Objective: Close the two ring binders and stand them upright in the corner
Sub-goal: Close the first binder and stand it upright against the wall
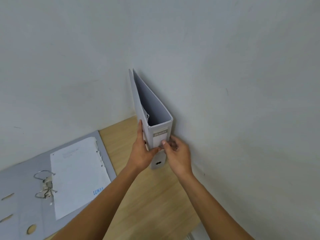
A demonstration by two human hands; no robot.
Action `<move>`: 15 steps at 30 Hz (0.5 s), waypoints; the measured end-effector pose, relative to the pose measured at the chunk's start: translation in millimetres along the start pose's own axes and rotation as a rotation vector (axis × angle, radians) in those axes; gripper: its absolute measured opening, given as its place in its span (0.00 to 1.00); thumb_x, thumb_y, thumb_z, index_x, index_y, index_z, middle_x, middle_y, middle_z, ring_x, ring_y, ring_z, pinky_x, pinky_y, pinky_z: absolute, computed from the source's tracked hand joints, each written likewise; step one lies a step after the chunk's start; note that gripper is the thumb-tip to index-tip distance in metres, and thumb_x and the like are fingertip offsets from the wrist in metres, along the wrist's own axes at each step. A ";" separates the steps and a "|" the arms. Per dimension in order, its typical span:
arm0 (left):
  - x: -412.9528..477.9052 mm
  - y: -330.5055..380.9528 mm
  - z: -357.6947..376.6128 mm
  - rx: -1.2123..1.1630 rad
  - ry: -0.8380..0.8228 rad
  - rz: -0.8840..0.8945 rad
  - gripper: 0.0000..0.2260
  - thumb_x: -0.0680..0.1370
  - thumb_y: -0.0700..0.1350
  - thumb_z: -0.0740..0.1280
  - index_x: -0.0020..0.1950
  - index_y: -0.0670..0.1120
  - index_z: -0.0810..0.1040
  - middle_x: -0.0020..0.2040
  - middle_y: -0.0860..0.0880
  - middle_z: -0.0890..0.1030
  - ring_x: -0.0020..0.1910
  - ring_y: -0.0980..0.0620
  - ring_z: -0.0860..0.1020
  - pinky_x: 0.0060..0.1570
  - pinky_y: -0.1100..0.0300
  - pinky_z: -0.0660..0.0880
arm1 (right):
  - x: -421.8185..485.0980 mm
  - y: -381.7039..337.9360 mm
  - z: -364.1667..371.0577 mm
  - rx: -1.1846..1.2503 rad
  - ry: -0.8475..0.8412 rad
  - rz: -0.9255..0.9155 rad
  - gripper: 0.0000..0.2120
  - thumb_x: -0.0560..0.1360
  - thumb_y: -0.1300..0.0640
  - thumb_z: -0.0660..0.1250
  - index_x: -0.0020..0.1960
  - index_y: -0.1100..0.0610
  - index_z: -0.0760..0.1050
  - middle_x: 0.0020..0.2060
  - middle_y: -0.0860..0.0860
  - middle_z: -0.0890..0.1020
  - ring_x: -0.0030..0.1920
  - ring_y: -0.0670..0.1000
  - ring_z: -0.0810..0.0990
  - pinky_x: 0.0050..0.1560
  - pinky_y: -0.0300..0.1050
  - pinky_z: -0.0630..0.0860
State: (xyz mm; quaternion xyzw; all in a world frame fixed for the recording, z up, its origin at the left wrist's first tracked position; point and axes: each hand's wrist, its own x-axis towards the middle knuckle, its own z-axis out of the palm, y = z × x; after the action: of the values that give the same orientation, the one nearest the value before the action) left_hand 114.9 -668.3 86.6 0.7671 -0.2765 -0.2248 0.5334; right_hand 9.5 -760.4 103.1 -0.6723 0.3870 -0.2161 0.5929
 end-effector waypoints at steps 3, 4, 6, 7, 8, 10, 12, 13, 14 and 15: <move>14.1 -0.6 0.0 0.018 0.021 -0.010 0.52 0.72 0.43 0.77 0.83 0.52 0.42 0.74 0.49 0.73 0.66 0.55 0.74 0.63 0.60 0.73 | 5.0 1.9 6.7 0.081 0.010 0.027 0.17 0.78 0.51 0.67 0.65 0.53 0.81 0.50 0.49 0.89 0.51 0.47 0.87 0.58 0.52 0.83; 17.9 -0.9 -0.2 0.023 0.022 -0.013 0.52 0.73 0.43 0.77 0.83 0.53 0.42 0.74 0.48 0.73 0.67 0.54 0.74 0.64 0.58 0.74 | 5.8 2.4 8.0 0.110 0.009 0.037 0.16 0.78 0.51 0.66 0.64 0.52 0.82 0.51 0.48 0.89 0.53 0.46 0.87 0.59 0.53 0.83; 27.2 -1.9 -0.8 0.029 0.031 -0.017 0.51 0.73 0.43 0.76 0.83 0.53 0.42 0.74 0.48 0.73 0.68 0.53 0.74 0.66 0.55 0.74 | 9.0 1.1 9.3 0.188 0.000 0.056 0.13 0.79 0.51 0.65 0.61 0.48 0.83 0.51 0.47 0.89 0.54 0.47 0.87 0.59 0.52 0.82; 30.9 -1.7 -0.4 0.034 0.035 -0.023 0.51 0.73 0.43 0.76 0.83 0.54 0.41 0.75 0.47 0.72 0.67 0.54 0.73 0.66 0.54 0.73 | 9.8 0.1 9.3 0.226 -0.003 0.070 0.13 0.80 0.52 0.65 0.61 0.49 0.83 0.52 0.48 0.89 0.55 0.48 0.87 0.59 0.51 0.82; 34.0 -1.2 -0.2 0.041 0.035 -0.028 0.51 0.74 0.42 0.76 0.83 0.54 0.41 0.75 0.47 0.72 0.66 0.55 0.72 0.65 0.55 0.73 | 11.0 -1.3 9.1 0.262 -0.007 0.082 0.14 0.80 0.54 0.64 0.62 0.51 0.83 0.53 0.49 0.88 0.56 0.49 0.86 0.59 0.51 0.82; 38.7 -2.2 0.9 0.037 0.030 -0.044 0.49 0.76 0.41 0.74 0.83 0.54 0.41 0.76 0.47 0.70 0.67 0.55 0.71 0.63 0.55 0.74 | 14.3 -4.2 9.4 0.288 -0.023 0.098 0.16 0.81 0.55 0.64 0.67 0.55 0.81 0.58 0.50 0.87 0.60 0.50 0.85 0.60 0.51 0.82; 40.2 -6.1 2.1 0.018 0.035 -0.076 0.45 0.78 0.40 0.71 0.83 0.55 0.43 0.77 0.47 0.69 0.72 0.51 0.71 0.63 0.54 0.76 | 17.1 -5.7 10.2 0.268 -0.049 0.104 0.18 0.81 0.54 0.65 0.70 0.55 0.78 0.64 0.50 0.83 0.62 0.50 0.83 0.62 0.54 0.81; 40.7 -8.2 2.2 0.014 0.039 -0.087 0.44 0.78 0.40 0.70 0.83 0.54 0.44 0.77 0.47 0.69 0.74 0.49 0.70 0.63 0.54 0.76 | 18.6 -6.2 10.6 0.250 -0.061 0.109 0.19 0.81 0.54 0.65 0.71 0.55 0.76 0.66 0.49 0.82 0.63 0.49 0.82 0.63 0.55 0.80; 41.0 -9.6 2.0 0.018 0.041 -0.092 0.43 0.79 0.41 0.70 0.83 0.54 0.44 0.77 0.47 0.69 0.75 0.50 0.68 0.63 0.57 0.75 | 20.2 -6.8 10.4 0.243 -0.071 0.113 0.20 0.81 0.54 0.65 0.72 0.55 0.76 0.67 0.48 0.81 0.63 0.49 0.82 0.63 0.55 0.80; 41.2 -11.2 1.8 0.021 0.039 -0.094 0.42 0.79 0.41 0.70 0.83 0.53 0.45 0.77 0.48 0.69 0.74 0.54 0.68 0.62 0.61 0.74 | 21.3 -7.2 9.4 0.243 -0.079 0.115 0.20 0.81 0.55 0.64 0.72 0.54 0.75 0.68 0.48 0.80 0.63 0.48 0.82 0.64 0.55 0.80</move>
State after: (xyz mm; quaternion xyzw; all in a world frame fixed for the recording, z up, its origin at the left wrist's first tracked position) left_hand 146.5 -693.7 73.5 0.7892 -0.2322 -0.2314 0.5193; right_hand 31.4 -771.0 104.6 -0.5801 0.3725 -0.2004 0.6961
